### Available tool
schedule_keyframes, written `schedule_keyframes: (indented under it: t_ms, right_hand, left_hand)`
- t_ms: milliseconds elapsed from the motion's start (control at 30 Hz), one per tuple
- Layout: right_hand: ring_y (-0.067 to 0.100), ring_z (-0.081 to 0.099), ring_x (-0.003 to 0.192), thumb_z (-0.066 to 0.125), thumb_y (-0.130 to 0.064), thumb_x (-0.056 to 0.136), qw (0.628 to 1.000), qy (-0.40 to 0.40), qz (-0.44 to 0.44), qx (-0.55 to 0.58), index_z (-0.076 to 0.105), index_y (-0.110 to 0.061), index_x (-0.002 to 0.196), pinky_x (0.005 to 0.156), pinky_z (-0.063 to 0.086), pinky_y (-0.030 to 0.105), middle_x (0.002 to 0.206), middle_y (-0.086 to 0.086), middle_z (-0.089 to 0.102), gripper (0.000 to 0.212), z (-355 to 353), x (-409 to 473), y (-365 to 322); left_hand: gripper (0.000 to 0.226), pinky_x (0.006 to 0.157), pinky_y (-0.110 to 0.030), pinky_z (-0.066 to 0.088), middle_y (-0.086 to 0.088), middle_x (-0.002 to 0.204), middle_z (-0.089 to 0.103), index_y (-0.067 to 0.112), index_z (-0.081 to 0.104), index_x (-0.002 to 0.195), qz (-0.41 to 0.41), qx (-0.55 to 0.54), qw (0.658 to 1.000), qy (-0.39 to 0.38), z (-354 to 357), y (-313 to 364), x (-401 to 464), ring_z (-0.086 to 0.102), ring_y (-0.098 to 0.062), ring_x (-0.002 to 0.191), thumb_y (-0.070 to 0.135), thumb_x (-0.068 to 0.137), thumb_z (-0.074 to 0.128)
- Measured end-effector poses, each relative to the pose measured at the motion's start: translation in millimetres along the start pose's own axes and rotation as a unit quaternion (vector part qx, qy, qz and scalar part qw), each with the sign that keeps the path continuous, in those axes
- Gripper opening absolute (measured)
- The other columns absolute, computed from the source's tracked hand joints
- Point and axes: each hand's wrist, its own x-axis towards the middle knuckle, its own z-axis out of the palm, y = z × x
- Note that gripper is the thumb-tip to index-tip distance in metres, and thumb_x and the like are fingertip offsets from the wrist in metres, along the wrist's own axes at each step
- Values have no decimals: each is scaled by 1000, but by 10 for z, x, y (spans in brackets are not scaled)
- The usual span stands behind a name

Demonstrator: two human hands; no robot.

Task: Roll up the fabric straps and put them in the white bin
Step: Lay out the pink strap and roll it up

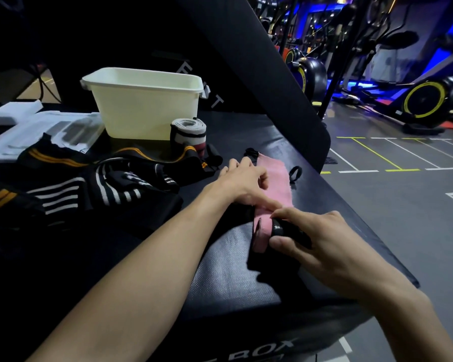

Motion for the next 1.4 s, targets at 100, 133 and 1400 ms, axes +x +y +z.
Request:
schedule_keyframes:
  t_ms: [100, 133, 1400]
  right_hand:
    - [4, 54, 109, 27, -73, 90, 1000, -11, 25, 4, 60, -38, 124, 91, 41, 43, 114, -22, 56, 59, 42, 42, -5]
    - [5, 52, 113, 25, -73, 90, 999, -13, 33, 6, 61, -38, 125, 93, 41, 43, 117, -19, 54, 62, 54, 56, -8]
    - [33, 61, 62, 74, -45, 87, 957, 227, 109, -147, 58, -22, 76, 62, 24, 30, 62, 0, 66, 30, 212, 178, -261]
  left_hand:
    - [53, 101, -36, 33, 4, 110, 43, 37, 59, 96, 1, -4, 1000, 13, 10, 3, -22, 37, -23, 113, 71, 61, 79]
    - [51, 100, -36, 31, 4, 110, 42, 36, 59, 97, 2, -6, 1000, 15, 14, 1, -27, 36, -23, 114, 69, 62, 78]
    - [40, 108, -43, 28, 6, 106, 47, 31, 64, 90, -11, -38, 997, 59, 73, -30, 5, 35, -24, 114, 64, 69, 70]
